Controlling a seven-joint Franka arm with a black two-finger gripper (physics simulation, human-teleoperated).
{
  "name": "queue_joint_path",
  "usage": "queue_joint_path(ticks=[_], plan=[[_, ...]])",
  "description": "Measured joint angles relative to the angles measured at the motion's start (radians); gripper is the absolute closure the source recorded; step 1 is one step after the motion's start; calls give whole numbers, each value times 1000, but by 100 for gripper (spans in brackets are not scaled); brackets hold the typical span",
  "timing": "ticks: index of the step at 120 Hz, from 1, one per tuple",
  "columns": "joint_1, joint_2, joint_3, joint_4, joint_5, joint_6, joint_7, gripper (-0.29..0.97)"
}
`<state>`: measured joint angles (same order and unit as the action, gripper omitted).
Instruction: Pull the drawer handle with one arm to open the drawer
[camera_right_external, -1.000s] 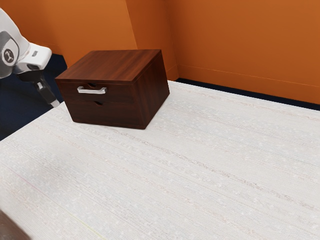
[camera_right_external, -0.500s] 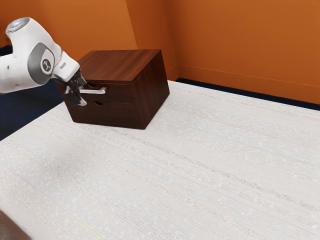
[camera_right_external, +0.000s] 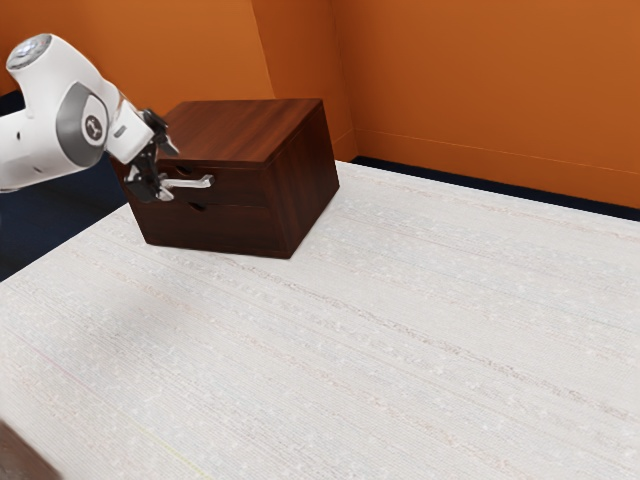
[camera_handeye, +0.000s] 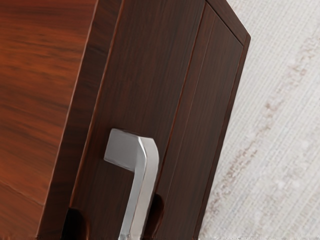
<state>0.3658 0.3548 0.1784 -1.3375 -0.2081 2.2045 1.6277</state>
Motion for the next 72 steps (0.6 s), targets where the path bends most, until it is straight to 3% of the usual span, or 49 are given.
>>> queue_joint_path(ticks=[72], plan=[[38,33,1,-20,-24,13,115,0]])
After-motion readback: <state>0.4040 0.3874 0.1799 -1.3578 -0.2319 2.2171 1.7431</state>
